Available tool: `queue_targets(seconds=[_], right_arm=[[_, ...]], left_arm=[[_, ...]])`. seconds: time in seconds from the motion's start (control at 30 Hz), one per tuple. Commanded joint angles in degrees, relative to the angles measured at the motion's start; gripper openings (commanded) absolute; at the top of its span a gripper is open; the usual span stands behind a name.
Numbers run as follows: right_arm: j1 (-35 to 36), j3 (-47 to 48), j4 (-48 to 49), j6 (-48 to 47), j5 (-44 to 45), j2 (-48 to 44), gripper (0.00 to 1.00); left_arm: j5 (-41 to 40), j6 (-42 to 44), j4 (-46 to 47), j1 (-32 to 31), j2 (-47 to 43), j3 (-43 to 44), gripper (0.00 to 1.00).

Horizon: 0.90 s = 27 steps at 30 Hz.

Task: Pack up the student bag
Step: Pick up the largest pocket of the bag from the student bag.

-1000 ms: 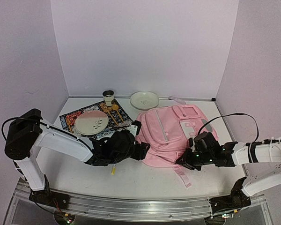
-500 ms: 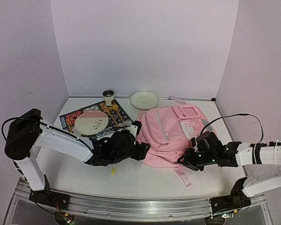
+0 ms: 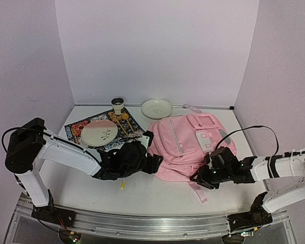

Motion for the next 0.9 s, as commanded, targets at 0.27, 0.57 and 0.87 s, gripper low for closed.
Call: queue_targets(seconds=[0.27,0.57,0.87], right_arm=[[0.58,2.26,3.24,-0.10,-2.73,-2.28,0.41],[1.23,5.02,3.10,-1.10,-3.94,-2.78,0.38],[1.27,6.04,-8.31,-2.97,2.87,-3.01,0.42]], left_arm=[[0.37,0.49,0.28,0.27,-0.42,0.72,0.65],[0.30,0.79,0.36,0.26,-1.19,0.20,0.64],[0.53,1.24,0.40,0.26,-1.97,-0.19,0.64]])
